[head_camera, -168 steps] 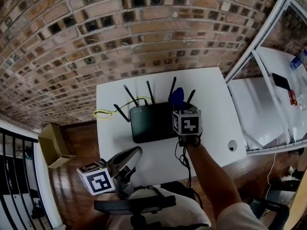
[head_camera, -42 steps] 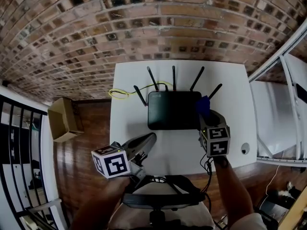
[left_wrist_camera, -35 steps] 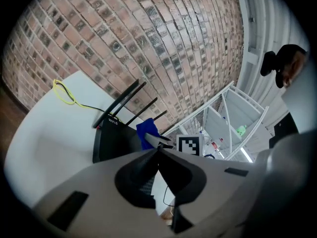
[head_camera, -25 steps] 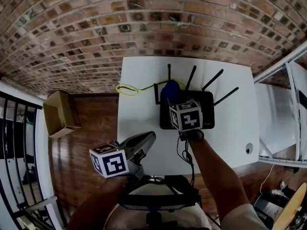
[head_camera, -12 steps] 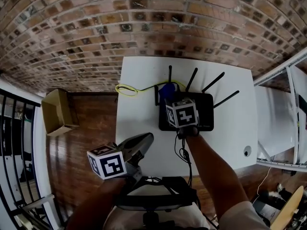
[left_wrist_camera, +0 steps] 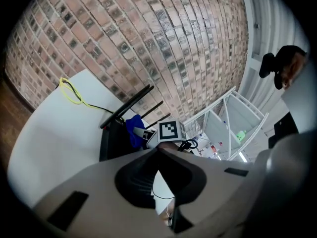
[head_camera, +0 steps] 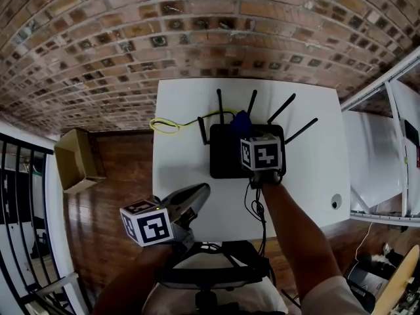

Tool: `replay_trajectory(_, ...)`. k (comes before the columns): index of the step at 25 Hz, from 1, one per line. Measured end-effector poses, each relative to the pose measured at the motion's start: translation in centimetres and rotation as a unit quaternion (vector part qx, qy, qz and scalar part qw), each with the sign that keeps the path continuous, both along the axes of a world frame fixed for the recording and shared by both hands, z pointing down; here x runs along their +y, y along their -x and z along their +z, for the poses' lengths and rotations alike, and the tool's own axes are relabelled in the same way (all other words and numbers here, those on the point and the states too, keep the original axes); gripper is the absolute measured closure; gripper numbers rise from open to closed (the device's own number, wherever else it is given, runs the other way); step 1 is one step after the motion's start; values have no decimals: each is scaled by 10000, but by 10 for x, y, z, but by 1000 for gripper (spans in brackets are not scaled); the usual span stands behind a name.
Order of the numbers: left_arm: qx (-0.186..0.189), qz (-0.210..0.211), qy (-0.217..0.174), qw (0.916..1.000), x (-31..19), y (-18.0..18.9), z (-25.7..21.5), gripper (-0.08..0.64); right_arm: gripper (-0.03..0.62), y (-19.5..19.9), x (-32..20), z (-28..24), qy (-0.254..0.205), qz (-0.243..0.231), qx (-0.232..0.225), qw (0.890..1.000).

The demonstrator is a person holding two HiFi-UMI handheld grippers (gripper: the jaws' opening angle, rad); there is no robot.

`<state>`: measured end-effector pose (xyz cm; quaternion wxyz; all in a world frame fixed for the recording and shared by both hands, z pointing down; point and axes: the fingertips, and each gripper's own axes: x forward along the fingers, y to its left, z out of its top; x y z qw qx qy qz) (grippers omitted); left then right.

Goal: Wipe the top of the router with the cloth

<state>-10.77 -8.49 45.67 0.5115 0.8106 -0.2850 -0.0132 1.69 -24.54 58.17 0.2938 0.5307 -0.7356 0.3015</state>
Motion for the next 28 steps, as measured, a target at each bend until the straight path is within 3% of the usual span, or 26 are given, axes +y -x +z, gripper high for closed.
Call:
replay_trajectory(8,-14,130,-25,9999,1,-13,-1,541,479,-39,2,1,-26,310,85,9995)
replay_trajectory(15,29,193,74,9998,0,-22,-2,541,479,-75,4,3,-23,621,442,9971)
replay_trajectory(23,-14,289,121,9995,-2,-27,3,541,479,-96,6,1,-191,650,1134,9912)
replay_trajectory(28,58,296,37,9995,-4,-29,1,541,479,-106,11,-1,-247,615,1795,9815)
